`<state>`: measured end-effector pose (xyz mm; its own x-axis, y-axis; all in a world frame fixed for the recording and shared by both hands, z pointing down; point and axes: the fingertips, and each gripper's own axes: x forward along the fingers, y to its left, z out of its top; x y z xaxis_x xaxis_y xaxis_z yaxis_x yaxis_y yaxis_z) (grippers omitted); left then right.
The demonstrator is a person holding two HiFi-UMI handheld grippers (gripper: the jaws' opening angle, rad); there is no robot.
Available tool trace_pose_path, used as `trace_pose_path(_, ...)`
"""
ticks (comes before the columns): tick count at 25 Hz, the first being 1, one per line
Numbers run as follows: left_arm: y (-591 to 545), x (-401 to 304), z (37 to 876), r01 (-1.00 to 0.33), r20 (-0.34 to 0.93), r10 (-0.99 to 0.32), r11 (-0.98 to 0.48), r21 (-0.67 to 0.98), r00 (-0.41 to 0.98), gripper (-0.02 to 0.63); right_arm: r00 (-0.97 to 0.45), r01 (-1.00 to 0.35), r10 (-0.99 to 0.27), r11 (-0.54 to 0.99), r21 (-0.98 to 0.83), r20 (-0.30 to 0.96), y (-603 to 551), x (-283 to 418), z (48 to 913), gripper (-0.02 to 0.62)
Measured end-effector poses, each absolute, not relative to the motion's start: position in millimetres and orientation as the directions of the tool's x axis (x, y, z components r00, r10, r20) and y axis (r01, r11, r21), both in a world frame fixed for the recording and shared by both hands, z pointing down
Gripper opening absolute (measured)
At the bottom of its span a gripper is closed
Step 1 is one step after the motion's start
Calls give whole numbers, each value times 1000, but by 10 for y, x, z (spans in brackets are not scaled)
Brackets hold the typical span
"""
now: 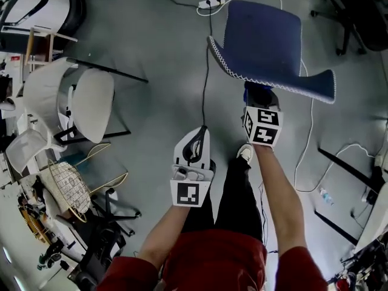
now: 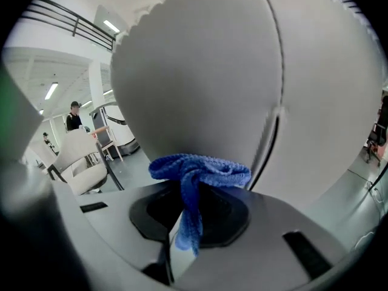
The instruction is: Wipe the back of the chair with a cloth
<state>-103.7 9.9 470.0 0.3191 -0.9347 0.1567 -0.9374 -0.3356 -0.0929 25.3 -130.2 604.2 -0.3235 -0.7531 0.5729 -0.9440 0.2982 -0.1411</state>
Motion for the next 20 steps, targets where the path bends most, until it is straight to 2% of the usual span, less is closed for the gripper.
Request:
trace_pose_path(5,295,-1202,4228,-933,137,-937,-338,-124,321,14,-285,-957,-759,260,-128,585,-1123,285,5564,61)
trace_pose_path(9,423,-1355,4125,-939,267,-912,-338,-56,312,14,-252,-967,-779,232,-109,574,-1050,235,5111,61)
trace_pose_path(13,473,-1404,3856,-926,213,-908,-375,-31,361,14,-221,-975,-793,200,-100,568,-958,279,4774,61)
trace_pose_path(20,412,-1579,3718,-911,200,-894,-413,-18,401,14,-177,-984,-802,162,-78,570,-919,342,4627,63)
